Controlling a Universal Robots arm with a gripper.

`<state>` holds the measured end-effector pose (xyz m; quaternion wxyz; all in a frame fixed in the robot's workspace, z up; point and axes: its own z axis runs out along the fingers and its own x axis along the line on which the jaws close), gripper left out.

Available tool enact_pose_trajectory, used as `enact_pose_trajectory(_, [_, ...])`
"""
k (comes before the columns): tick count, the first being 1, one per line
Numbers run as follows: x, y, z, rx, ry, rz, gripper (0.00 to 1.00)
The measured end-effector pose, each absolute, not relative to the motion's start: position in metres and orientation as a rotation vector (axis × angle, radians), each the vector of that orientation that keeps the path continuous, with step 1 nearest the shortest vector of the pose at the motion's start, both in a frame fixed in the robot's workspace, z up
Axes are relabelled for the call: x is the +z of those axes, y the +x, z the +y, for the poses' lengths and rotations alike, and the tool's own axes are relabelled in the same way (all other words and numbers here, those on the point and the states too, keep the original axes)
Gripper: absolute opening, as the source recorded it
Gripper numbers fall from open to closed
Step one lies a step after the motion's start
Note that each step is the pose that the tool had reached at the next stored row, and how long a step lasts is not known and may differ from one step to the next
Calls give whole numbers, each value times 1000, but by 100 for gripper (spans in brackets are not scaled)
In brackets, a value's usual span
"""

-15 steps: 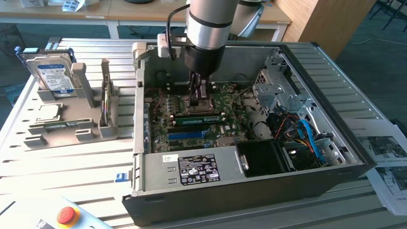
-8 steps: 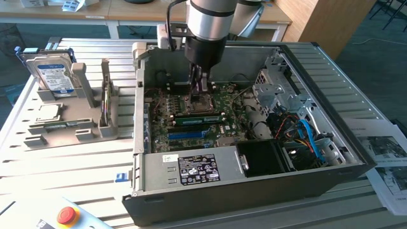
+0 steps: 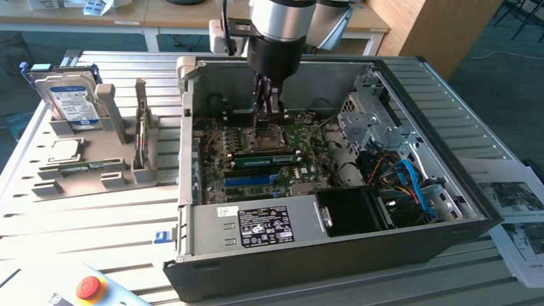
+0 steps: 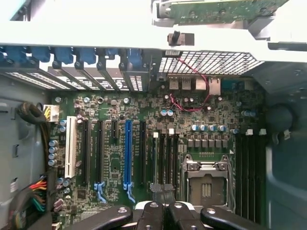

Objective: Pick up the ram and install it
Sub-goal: 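Press down the ram until it locks into place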

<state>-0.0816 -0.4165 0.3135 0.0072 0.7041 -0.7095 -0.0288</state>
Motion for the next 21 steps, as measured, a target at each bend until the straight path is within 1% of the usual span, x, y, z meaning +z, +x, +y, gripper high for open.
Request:
enact_pose_trajectory(14, [341,-82,-416,-90,2202,-2219,10])
enact_pose_trajectory(21, [349,-82,-417,-90,2202,-2219,10])
